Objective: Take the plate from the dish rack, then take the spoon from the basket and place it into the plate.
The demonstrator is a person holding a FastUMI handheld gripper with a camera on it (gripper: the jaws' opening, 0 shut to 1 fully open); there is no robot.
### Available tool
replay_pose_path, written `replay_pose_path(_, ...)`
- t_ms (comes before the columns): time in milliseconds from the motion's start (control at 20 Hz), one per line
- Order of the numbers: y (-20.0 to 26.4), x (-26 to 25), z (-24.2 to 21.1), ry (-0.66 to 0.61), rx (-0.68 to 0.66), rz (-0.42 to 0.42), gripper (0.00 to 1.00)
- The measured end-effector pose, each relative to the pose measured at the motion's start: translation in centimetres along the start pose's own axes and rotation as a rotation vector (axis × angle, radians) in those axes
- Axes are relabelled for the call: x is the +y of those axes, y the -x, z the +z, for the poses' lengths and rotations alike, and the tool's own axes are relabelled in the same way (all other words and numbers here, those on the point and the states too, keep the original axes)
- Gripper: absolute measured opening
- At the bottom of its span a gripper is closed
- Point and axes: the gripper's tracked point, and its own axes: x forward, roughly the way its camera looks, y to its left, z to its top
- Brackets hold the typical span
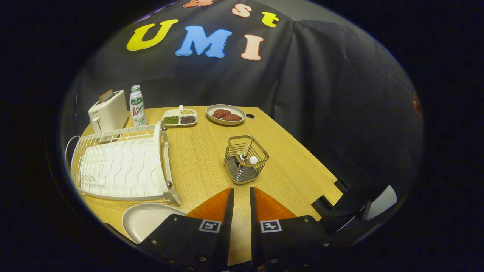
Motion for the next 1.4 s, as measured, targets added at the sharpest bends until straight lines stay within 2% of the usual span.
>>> replay_pose_path(50, -0.4, -0.3, 0.6, -0.008, -0.004, -0.008, 0.28)
replay_pose_path(450, -4.2, -1.0, 2.8, -0.047, 0.009, -0.038, 0.28)
replay_pose_path(800, -6.5, -0.3, 3.2, -0.079, 0.04, -0.013, 0.27)
replay_pose_path(850, -6.6, -0.3, 3.5, -0.081, 0.038, -0.013, 0.15)
replay_pose_path(950, -6.4, 0.1, 3.6, -0.089, 0.029, 0.013, 0.15)
replay_pose_path(1000, -6.5, -0.1, 3.5, -0.082, 0.032, 0.003, 0.1)
replay_pose_path(1150, -6.1, 0.0, 4.0, -0.076, 0.022, 0.01, 0.03)
replay_pose_path(1400, -4.8, -0.8, 4.9, -0.095, -0.003, 0.004, 0.03)
